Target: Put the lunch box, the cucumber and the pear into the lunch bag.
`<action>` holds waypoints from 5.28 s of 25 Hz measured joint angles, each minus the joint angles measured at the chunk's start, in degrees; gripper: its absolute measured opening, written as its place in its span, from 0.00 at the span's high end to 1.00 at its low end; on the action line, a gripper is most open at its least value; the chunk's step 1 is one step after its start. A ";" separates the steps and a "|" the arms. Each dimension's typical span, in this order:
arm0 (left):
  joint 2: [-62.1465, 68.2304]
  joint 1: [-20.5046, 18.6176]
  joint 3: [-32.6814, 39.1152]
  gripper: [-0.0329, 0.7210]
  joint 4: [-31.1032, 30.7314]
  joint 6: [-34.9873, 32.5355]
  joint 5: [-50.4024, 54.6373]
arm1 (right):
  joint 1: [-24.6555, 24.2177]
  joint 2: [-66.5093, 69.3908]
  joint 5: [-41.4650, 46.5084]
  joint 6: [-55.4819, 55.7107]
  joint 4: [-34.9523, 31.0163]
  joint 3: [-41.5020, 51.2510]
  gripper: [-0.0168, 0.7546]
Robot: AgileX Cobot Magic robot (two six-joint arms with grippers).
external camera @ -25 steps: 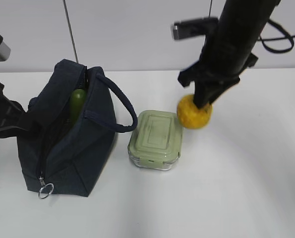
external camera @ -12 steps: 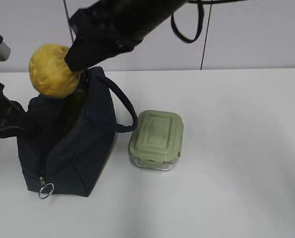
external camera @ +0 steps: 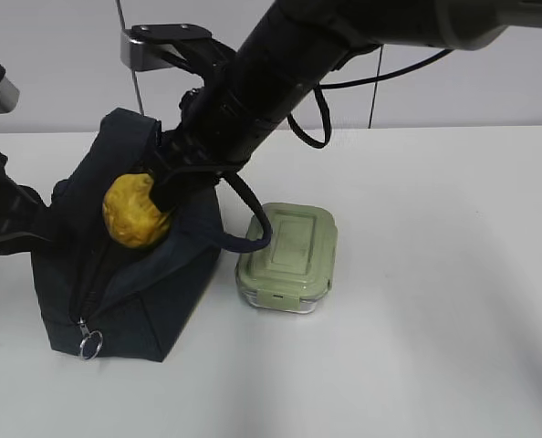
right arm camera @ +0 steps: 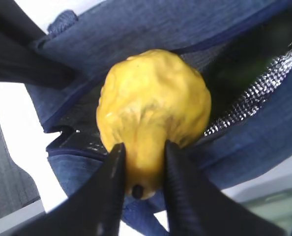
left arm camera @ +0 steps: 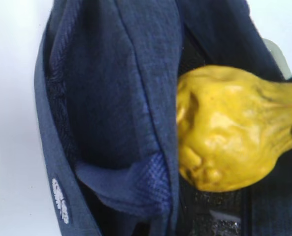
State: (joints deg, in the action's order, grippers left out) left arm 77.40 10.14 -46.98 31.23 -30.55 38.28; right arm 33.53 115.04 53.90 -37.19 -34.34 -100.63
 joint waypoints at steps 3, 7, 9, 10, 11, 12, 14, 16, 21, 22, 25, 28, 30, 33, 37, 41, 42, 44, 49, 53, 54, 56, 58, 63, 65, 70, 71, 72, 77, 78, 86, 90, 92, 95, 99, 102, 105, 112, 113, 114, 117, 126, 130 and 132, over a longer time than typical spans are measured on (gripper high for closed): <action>0.00 0.00 0.00 0.95 0.00 0.00 0.00 | 0.00 0.24 0.47 0.86 0.22 -3.01 0.47; 0.00 0.00 0.00 0.95 0.00 0.00 0.12 | -0.39 -0.95 0.77 4.59 3.10 -5.54 0.32; 0.00 0.00 0.00 0.95 -0.08 0.00 0.22 | -1.09 -1.92 1.61 7.59 5.88 -5.88 0.31; 0.00 0.00 0.00 0.95 -0.07 0.00 0.22 | -1.36 -2.20 2.33 9.74 7.56 -5.88 0.31; 0.00 0.00 0.00 0.95 -0.12 0.00 0.22 | -1.92 -2.31 3.23 12.44 9.57 -5.88 0.31; 0.00 0.00 0.00 0.95 -0.09 0.00 0.26 | -2.95 -2.40 3.86 15.07 11.18 -5.49 0.32; 0.00 0.00 0.00 0.95 -0.09 0.00 0.39 | -5.56 -2.52 4.06 19.30 12.14 -3.02 0.32; 0.00 -0.02 0.00 0.95 -0.09 0.00 0.57 | -9.46 -2.52 3.34 21.40 10.66 1.63 0.34; 0.00 -0.02 0.00 0.95 -0.26 -0.05 0.76 | -20.04 -2.52 -3.09 18.99 -5.05 18.53 0.35; -0.02 -0.02 0.00 0.95 -0.30 -0.05 0.81 | -21.88 -2.52 -4.36 17.43 -9.37 22.38 0.35; -0.02 -0.02 0.00 0.95 -0.42 -0.05 0.87 | -24.95 -2.52 -7.33 9.18 -19.46 30.37 0.33; -0.06 -0.02 0.00 0.95 -0.47 -0.05 0.87 | -25.60 -2.52 -10.31 0.49 -28.35 34.64 0.29; -0.06 -0.02 0.00 0.95 -0.47 -0.05 0.87 | -25.60 -2.52 -11.32 -4.56 -35.14 35.22 0.24; -0.06 -0.02 0.00 0.95 -0.52 -0.05 0.87 | -25.60 -1.98 -11.84 -8.74 -42.04 35.32 0.21; -0.06 -0.02 0.00 0.95 -0.57 -0.05 0.87 | -25.60 1.19 -12.11 -12.20 -45.71 35.32 0.21; -0.06 -0.02 0.00 0.95 -0.57 -0.05 0.87 | -25.60 3.74 -10.68 -14.58 -47.65 35.32 0.21; -0.06 -0.02 0.00 0.95 -0.57 -0.05 0.87 | -25.60 4.42 -10.14 -15.37 -48.45 35.32 0.21; -0.06 -0.02 0.00 0.95 -0.57 -0.05 0.87 | -25.60 5.58 -9.09 -17.20 -50.12 35.32 0.21; -0.06 -0.02 0.00 0.95 -0.57 -0.05 0.87 | -25.60 6.35 -6.47 -18.99 -52.41 35.32 0.46; -0.06 -0.02 0.00 0.95 -0.63 -0.05 0.93 | -25.60 6.50 -5.76 -18.99 -52.39 35.22 0.54; -0.06 -0.02 0.00 0.95 -0.63 -0.05 0.93 | -25.60 6.50 -5.62 -18.99 -52.39 35.22 0.54; -0.06 -0.02 0.00 0.95 -0.63 -0.05 0.93 | -26.11 6.50 -5.00 -18.99 -52.29 35.22 0.55; -0.06 -0.02 0.00 0.95 -0.63 -0.05 0.93 | -26.89 5.45 -4.85 -19.17 -50.62 35.39 0.55; -0.06 -0.02 0.00 0.95 -0.63 -0.05 0.98 | -30.71 -1.81 -5.15 -18.60 -47.14 35.71 0.55; -0.06 -0.02 0.00 0.95 -0.63 -0.05 0.98 | -31.44 -6.58 -5.31 -18.11 -46.67 35.71 0.55; -0.06 -0.02 0.00 0.95 -0.63 -0.05 0.98 | -29.85 -14.65 -3.94 -16.44 -45.88 33.07 0.55; -0.06 -0.02 -0.04 0.95 -0.63 -0.05 0.98 | -29.85 -14.65 -3.94 -16.44 -45.88 33.07 0.55; -0.06 -0.02 -0.04 0.95 -0.63 -0.05 0.98 | -28.16 -15.71 -3.41 -15.46 -45.88 30.92 0.55; -0.06 -0.02 -0.04 0.95 -0.63 -0.05 0.98 | -16.97 -15.59 -4.87 -11.98 -45.52 22.10 0.55; -0.06 -0.02 -0.04 0.95 -0.63 -0.05 0.98 | -13.79 -14.94 -6.40 -11.74 -45.22 20.17 0.55; -0.06 -0.02 -0.04 0.95 -0.63 -0.05 1.05 | -6.12 -7.90 -18.08 -10.90 -42.82 14.97 0.55; -0.06 -0.02 -0.04 0.95 -0.69 -0.05 1.23 | -6.14 -3.91 -18.90 -3.94 -35.36 14.87 0.55; -0.14 -0.02 -0.06 0.95 -0.64 -0.05 1.12 | -6.14 -3.54 -18.11 5.62 -23.74 14.76 0.55; -0.38 -0.02 -0.06 0.95 -0.38 -0.05 1.07 | -6.14 -3.46 -16.07 16.88 -10.70 14.76 0.55; -0.50 -0.02 -0.06 0.95 -0.38 -0.05 0.99 | -4.87 -2.97 -16.17 20.20 -9.42 14.16 0.55; -0.50 -0.02 -0.06 0.95 -0.43 -0.05 0.63 | -2.36 -0.38 -15.51 20.66 -9.33 10.96 0.55; -0.50 -0.02 -0.06 0.95 -0.43 -0.05 0.18 | -0.69 2.83 -14.75 21.66 -9.57 7.67 0.55; -0.50 -0.02 -0.06 0.95 -0.42 -0.05 0.18 | -0.15 6.20 -8.39 19.87 -6.78 0.71 0.48; -0.50 -0.02 -0.06 0.95 -0.42 -0.05 0.18 | -0.15 6.29 -6.50 19.79 -5.99 -0.18 0.44; -0.50 -0.02 -0.06 0.95 -0.42 -0.05 0.18 | -0.15 6.44 -4.55 19.79 -5.39 -1.56 0.39; -0.50 -0.02 -0.06 0.95 -0.42 -0.05 0.23 | 0.01 6.44 1.00 21.96 -0.61 -7.34 0.33; -0.50 -0.02 -0.06 0.95 -0.42 -0.05 0.16 | -0.01 5.71 10.90 33.69 20.47 -15.23 0.38; -0.50 -0.02 -0.06 0.95 -0.42 -0.05 0.04 | -0.01 6.48 10.71 33.65 17.32 -15.23 0.38; -0.50 -0.02 -0.06 0.95 -0.42 -0.05 0.04 | 0.12 7.24 9.72 32.69 14.48 -15.23 0.38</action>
State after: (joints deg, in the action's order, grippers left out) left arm 76.90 10.12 -47.04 30.81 -30.60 38.33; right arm 33.65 122.27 63.62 -4.50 -19.86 -115.86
